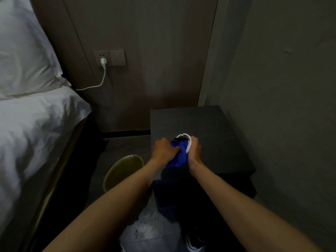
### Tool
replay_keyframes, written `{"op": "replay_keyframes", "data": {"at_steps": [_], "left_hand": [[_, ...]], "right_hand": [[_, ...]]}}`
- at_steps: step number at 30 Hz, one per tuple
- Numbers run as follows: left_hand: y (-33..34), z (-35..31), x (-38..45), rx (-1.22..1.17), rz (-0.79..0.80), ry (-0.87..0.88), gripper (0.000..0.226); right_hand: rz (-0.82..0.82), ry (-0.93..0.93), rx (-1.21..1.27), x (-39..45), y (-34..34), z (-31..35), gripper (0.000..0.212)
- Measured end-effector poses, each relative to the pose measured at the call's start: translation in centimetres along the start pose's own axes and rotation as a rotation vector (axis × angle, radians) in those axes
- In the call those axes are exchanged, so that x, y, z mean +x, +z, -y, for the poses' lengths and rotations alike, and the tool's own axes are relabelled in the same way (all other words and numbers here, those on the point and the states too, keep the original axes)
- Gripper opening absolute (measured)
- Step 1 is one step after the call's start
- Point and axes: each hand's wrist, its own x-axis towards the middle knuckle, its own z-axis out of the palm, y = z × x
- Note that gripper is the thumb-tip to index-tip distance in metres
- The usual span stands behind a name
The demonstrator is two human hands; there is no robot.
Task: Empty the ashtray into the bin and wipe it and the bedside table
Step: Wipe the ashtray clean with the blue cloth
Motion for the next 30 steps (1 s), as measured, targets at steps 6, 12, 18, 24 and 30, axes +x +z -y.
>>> {"op": "replay_keyframes", "data": {"at_steps": [6, 12, 18, 24, 30], "left_hand": [[-0.6, 0.1, -0.5, 0.055, -0.054, 0.141, 0.016], [-2.3, -0.8, -0.4, 0.256, -0.099, 0.451, 0.016], [-2.1, -0.6, -0.9, 0.286, -0.382, 0.77, 0.047], [-0.9, 0.2, -0.9, 0.274, -0.287, 0.917, 0.023], [-0.9, -0.6, -0.9, 0.107, -0.081, 0.908, 0.015]], "right_hand": [[0.044, 0.086, -0.119, -0.8, -0.1, 0.5, 0.038], [0.101, 0.164, -0.167, -1.2, 0.0, 1.5, 0.04], [0.149, 0.272, 0.017, -1.5, 0.2, 1.6, 0.05], [0.148, 0.277, 0.114, -1.4, 0.3, 2.2, 0.05], [0.131, 0.309, 0.17, -1.3, 0.1, 2.4, 0.053]]}}
